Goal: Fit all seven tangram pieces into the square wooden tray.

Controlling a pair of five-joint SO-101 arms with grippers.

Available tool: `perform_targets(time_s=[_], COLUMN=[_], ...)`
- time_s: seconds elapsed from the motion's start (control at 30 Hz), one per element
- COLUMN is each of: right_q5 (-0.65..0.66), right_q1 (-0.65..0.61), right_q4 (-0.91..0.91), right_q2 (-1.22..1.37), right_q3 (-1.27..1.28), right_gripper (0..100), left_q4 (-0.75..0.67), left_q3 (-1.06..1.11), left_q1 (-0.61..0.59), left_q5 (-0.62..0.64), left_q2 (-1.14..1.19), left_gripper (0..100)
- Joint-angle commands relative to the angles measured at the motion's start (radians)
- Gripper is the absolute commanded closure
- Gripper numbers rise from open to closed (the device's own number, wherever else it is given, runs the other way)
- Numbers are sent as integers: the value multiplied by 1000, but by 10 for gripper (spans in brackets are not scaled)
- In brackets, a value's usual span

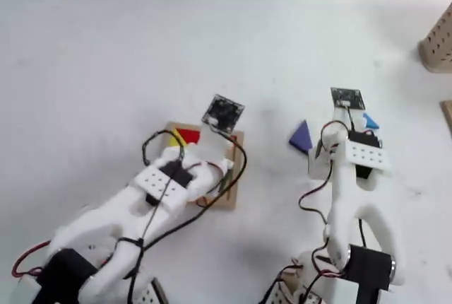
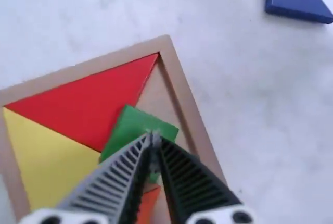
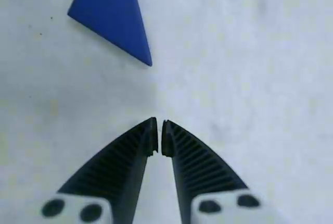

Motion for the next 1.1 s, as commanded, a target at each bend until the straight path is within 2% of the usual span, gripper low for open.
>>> perform_targets(time_s=[0.0, 0.1, 0.17, 0.3, 0.53, 0.7, 0.93, 1.07], right_q5=[9, 9, 9, 9, 9, 9, 9, 5], right_q1=[8, 8, 8, 8, 12, 8, 8, 30], right_q4=[-10, -10, -12, -12, -12, -12, -12, -10], right_q2=[-33, -33, -33, -33, -33, -33, -35, -35], right_q3=[-6, -6, -6, -6, -6, -6, -6, -21], right_gripper=[981, 981, 981, 981, 981, 981, 981, 981], left_q4=[3, -48, -71, -104, -91, -32, -29, -37], left_q3=[-9, -35, -40, -43, -94, -91, -64, -14], left_q1=[-33, -91, -113, -116, -122, -119, -117, -25], left_q5=[-3, 2, 51, 114, 120, 120, 118, 110], left_q2=[-51, -42, -41, 54, 147, 114, 19, -58], left_gripper=[978, 978, 978, 977, 978, 978, 978, 978])
